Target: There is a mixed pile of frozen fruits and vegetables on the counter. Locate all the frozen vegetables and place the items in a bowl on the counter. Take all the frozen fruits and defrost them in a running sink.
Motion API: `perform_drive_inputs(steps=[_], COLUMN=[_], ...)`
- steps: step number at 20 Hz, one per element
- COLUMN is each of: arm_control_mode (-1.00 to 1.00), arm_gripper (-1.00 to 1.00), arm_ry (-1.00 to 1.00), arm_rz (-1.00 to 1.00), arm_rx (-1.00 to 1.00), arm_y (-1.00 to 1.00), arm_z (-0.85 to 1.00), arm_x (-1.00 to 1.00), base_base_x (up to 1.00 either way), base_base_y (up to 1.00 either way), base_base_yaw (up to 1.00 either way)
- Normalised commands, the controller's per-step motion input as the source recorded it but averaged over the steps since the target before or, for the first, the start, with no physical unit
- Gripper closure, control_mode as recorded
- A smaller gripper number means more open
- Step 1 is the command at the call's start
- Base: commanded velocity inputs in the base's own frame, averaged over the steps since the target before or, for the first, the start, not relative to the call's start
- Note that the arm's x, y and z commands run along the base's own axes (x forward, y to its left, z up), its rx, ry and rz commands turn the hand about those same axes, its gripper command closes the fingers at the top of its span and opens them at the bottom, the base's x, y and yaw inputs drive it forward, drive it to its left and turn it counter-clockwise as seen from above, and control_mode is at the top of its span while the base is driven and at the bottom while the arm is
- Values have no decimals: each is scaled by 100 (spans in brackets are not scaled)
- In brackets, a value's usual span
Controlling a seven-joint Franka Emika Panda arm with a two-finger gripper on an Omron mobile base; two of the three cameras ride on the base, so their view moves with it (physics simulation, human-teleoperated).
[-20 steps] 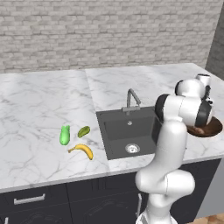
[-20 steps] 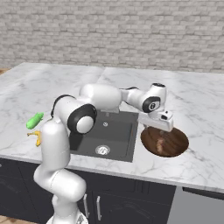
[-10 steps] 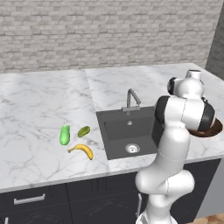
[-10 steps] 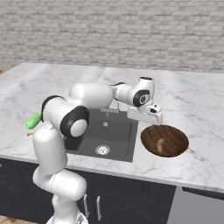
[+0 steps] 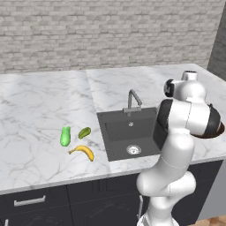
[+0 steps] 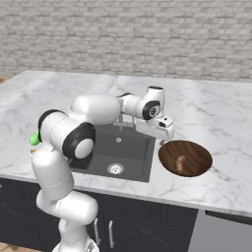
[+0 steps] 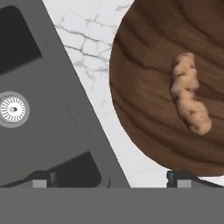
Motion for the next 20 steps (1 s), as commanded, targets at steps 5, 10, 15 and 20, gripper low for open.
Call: perform_drive_inputs(steps=[5,10,15,20], arm_control_mode=[-100,-100,-100,-100], arm_gripper=[-100,-100,-100,-100], arm_ry=[0,2,1,2], arm_rz=[-10,-3,0,0], arm_rx=[-4,-7,-8,-8], arm_y=[32,48,56,58], arm_z=[0,0,0,0], arm_x=[2,1,-7,-11], base_base_x=[0,0,0,0], base_base_y=[0,0,0,0], base_base_yaw=[0,0,0,0])
